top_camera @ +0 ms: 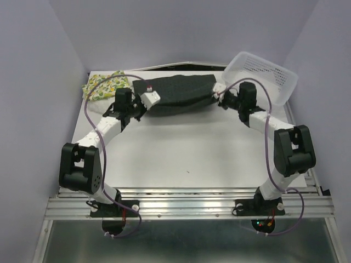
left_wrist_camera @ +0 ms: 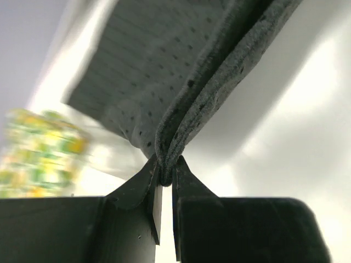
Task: Fold and stack the skirts
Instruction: Flatten the skirt out
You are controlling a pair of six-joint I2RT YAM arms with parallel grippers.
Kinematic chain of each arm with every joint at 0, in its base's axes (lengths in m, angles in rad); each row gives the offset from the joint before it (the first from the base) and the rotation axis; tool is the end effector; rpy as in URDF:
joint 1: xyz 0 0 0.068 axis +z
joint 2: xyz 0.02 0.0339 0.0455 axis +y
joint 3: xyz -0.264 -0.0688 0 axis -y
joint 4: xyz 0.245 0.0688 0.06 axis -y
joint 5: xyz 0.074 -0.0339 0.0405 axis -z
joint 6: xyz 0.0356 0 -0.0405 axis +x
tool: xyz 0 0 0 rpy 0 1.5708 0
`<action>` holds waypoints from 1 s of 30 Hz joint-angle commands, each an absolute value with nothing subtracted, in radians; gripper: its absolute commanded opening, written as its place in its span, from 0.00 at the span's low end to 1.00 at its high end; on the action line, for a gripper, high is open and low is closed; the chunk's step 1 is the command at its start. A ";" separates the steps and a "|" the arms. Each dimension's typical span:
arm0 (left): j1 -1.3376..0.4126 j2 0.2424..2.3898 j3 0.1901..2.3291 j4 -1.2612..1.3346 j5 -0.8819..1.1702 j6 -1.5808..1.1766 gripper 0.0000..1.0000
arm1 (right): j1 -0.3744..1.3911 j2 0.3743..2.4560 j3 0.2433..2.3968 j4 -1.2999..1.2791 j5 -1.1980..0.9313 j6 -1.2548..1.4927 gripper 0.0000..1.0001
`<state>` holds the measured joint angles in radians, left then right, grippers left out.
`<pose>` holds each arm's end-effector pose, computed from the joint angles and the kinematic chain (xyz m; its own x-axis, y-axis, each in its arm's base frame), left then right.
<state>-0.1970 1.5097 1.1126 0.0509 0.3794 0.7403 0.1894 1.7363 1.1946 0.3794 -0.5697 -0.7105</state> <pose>0.3443 -0.0822 0.3013 0.1074 0.6175 -0.7792 0.6109 0.5774 0.5417 0.3961 0.0955 0.2822 0.3241 -0.4971 -0.8049 -0.6200 0.5311 -0.5776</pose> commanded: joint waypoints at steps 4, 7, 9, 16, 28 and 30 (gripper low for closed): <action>-0.244 1.410 0.908 -0.100 0.483 0.864 0.00 | 0.169 1.516 0.862 0.053 -0.718 -1.214 0.01; -0.245 1.396 0.907 -0.184 0.537 0.876 0.00 | 0.169 1.459 0.819 -0.083 -0.719 -1.250 0.01; -0.264 1.373 0.904 -0.277 0.593 0.914 0.01 | 0.169 1.405 0.813 -0.205 -0.718 -1.324 0.16; -0.402 1.158 0.836 -0.457 0.623 0.988 0.50 | 0.169 1.229 0.779 -0.325 -0.574 -1.344 1.00; -0.368 1.316 1.052 -0.427 0.520 0.663 0.56 | 0.169 1.699 1.439 -0.455 -0.437 -0.608 0.79; -0.368 1.376 1.075 -0.352 0.476 0.591 0.54 | 0.169 1.874 1.563 -0.550 -0.430 -0.546 0.73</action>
<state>-0.3687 1.2659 1.0279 -0.4751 0.5484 0.7727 0.1761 1.6863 1.3865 -0.4072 -0.4694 -0.8223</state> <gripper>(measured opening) 0.560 0.773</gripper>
